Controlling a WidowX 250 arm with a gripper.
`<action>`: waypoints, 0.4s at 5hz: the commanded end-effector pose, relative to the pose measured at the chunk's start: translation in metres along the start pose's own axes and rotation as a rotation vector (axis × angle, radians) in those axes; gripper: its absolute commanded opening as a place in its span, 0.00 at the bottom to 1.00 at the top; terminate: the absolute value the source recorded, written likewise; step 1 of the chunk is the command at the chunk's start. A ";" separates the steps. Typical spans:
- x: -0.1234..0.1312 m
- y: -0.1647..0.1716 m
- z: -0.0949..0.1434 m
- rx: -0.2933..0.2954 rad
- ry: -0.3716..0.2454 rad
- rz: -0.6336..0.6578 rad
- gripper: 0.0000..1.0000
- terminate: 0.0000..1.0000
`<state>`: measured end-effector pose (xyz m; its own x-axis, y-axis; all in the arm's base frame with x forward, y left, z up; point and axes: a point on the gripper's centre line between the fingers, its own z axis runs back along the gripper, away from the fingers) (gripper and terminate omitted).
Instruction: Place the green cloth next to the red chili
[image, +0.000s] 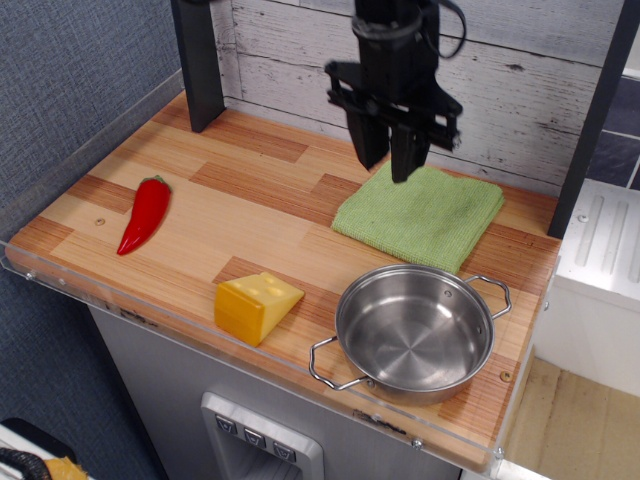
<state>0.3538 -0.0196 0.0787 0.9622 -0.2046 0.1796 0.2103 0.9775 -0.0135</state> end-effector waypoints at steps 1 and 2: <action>0.026 0.001 -0.022 0.006 -0.053 -0.074 0.00 0.00; 0.029 -0.002 -0.043 -0.002 -0.036 -0.096 0.00 0.00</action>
<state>0.3811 -0.0278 0.0230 0.9429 -0.2896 0.1646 0.2946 0.9556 -0.0065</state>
